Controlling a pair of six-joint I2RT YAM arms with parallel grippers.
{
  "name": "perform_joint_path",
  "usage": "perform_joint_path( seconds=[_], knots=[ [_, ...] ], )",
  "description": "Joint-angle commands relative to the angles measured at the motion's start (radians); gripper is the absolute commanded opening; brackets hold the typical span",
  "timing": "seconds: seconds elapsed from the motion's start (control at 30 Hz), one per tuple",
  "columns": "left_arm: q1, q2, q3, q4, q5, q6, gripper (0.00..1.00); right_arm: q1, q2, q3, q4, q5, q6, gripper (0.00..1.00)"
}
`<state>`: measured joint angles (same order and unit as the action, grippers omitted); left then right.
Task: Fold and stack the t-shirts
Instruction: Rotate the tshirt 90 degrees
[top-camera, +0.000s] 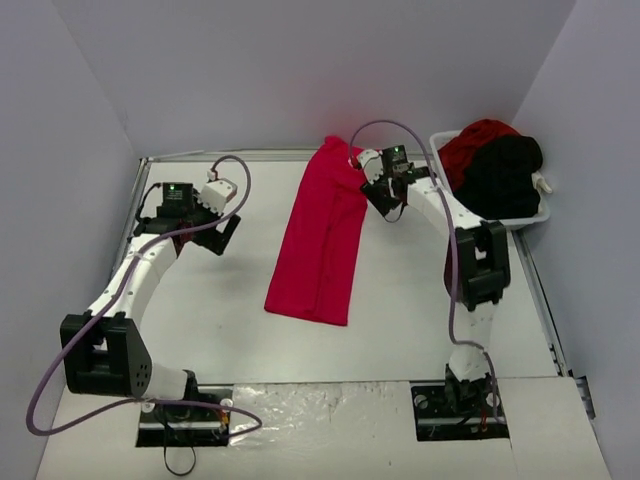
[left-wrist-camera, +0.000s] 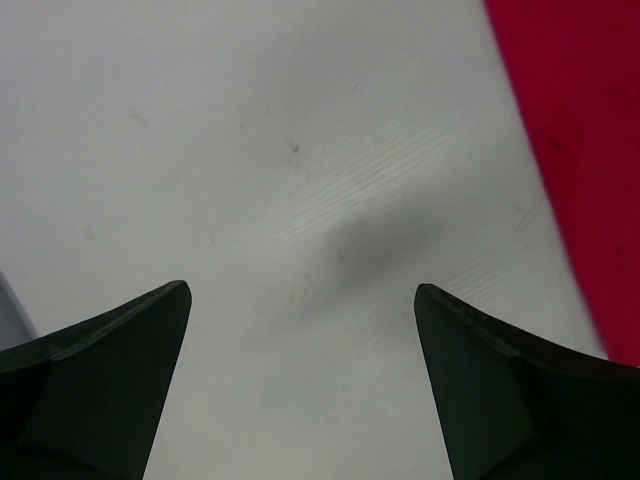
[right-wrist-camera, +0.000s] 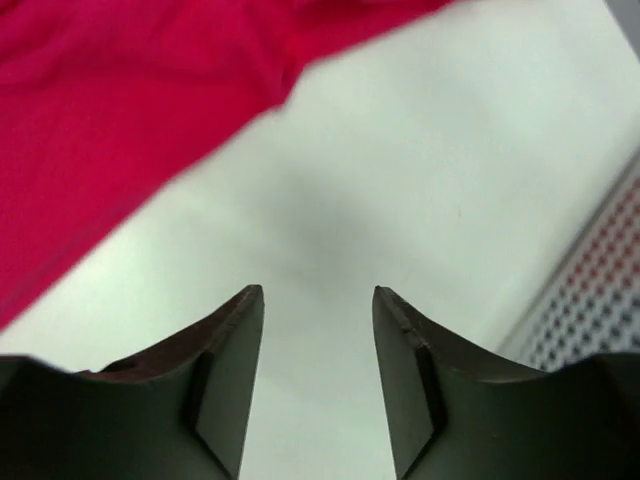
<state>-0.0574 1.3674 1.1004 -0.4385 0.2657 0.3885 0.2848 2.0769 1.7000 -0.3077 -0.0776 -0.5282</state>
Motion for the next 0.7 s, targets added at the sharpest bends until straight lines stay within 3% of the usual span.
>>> perform_joint_path(
  seconds=[0.0, 0.03, 0.07, 0.1, 0.23, 0.33, 0.47, 0.5, 0.57, 0.6, 0.67],
  knots=[
    [-0.033, 0.094, 0.101, 0.079, 0.113, -0.063, 0.94, -0.022, -0.191, -0.137, -0.077, 0.047, 0.004, 0.42],
    [-0.038, 0.123, 0.152, 0.096, 0.142, -0.089, 0.95, -0.035, -0.265, -0.178, -0.091, 0.048, 0.002, 0.33],
    [-0.050, 0.162, 0.189, 0.109, 0.170, -0.117, 0.94, -0.042, -0.300, -0.248, -0.100, 0.050, 0.010, 0.09],
    [-0.058, 0.242, 0.231, 0.113, 0.214, -0.164, 0.94, -0.052, -0.328, -0.281, -0.132, 0.047, 0.011, 0.00],
    [-0.105, 0.452, 0.459, 0.132, 0.251, -0.243, 0.98, -0.079, -0.467, -0.397, -0.261, -0.048, 0.013, 0.00],
    [-0.159, 0.672, 0.712, 0.152, 0.268, -0.292, 0.88, -0.090, -0.514, -0.454, -0.339, -0.115, 0.028, 0.00],
    [-0.211, 0.893, 1.017, 0.117, 0.296, -0.356, 0.56, -0.128, -0.535, -0.500, -0.347, -0.186, 0.053, 0.00],
    [-0.219, 0.938, 1.079, 0.109, 0.305, -0.367, 0.38, -0.145, -0.531, -0.514, -0.349, -0.209, 0.050, 0.00],
    [-0.235, 1.062, 1.205, 0.080, 0.319, -0.376, 0.17, -0.176, -0.525, -0.522, -0.350, -0.244, 0.048, 0.00],
    [-0.249, 1.103, 1.322, 0.072, 0.317, -0.417, 0.11, -0.203, -0.515, -0.527, -0.355, -0.254, 0.048, 0.00],
    [-0.263, 1.195, 1.412, 0.079, 0.290, -0.433, 0.03, -0.217, -0.502, -0.528, -0.366, -0.267, 0.043, 0.00]
  ],
)
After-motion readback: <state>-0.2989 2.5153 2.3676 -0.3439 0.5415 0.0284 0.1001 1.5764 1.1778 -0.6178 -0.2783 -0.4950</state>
